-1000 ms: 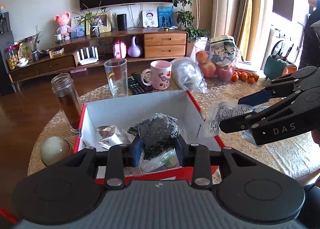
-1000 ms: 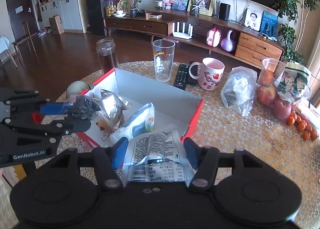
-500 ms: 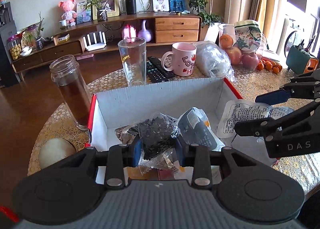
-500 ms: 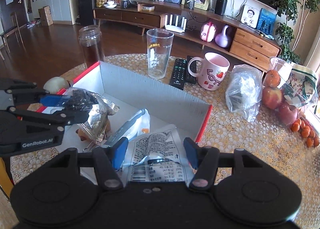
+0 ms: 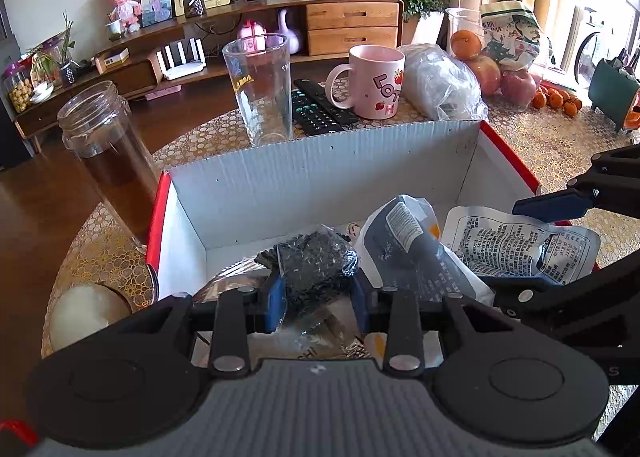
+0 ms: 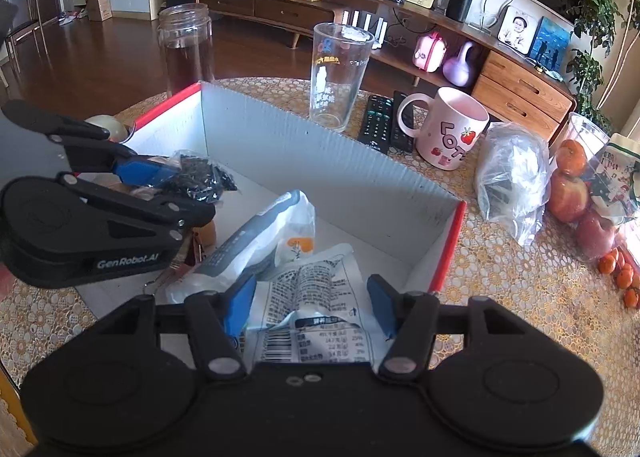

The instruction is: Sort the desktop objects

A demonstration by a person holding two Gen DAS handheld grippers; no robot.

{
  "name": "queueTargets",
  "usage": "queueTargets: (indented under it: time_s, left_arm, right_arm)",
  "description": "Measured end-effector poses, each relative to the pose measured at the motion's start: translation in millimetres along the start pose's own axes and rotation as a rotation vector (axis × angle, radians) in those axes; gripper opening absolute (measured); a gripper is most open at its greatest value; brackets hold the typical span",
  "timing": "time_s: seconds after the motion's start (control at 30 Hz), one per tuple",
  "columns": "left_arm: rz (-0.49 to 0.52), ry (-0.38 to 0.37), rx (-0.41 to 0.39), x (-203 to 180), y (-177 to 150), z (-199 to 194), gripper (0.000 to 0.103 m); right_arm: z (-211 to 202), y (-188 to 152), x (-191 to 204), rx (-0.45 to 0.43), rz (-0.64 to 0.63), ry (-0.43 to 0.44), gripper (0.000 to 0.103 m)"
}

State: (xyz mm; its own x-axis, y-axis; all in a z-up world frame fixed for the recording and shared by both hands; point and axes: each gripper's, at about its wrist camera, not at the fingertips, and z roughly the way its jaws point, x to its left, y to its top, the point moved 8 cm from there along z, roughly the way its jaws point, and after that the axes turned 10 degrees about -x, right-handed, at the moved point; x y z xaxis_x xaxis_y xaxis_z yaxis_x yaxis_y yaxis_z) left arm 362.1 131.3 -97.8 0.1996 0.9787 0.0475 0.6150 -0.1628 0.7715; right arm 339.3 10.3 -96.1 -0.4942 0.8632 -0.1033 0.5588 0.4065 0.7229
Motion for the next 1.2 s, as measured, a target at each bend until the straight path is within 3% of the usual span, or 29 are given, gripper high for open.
queueTargets:
  time_s: [0.33, 0.43, 0.53, 0.67, 0.7, 1.2]
  left_arm:
    - [-0.02, -0.041, 0.064, -2.9, -7.8, 13.0, 0.034]
    - [-0.027, -0.054, 0.067, -5.1, -9.7, 8.9, 0.038]
    - [-0.056, -0.07, 0.055, -6.3, -9.4, 0.7, 0.049]
    - [-0.081, -0.063, 0.029, -8.1, -7.1, -14.1, 0.075]
    - [-0.08, -0.053, 0.021, -8.5, -6.4, -17.8, 0.076]
    - [-0.143, -0.015, -0.067, -11.6, -1.6, -76.7, 0.079]
  right_arm:
    - [8.0, -3.9, -1.8, 0.02, 0.0, 0.006, 0.062]
    - [3.4, -5.4, -2.0, 0.013, 0.007, 0.014, 0.071]
    - [-2.9, -6.3, -2.4, 0.009, 0.013, 0.016, 0.076]
    - [-14.3, -6.8, -2.6, -0.002, 0.015, 0.017, 0.081]
    - [-17.8, -6.8, -2.5, -0.005, 0.017, 0.02, 0.081]
    - [-80.9, -7.3, 7.0, -0.125, 0.005, 0.09, 0.097]
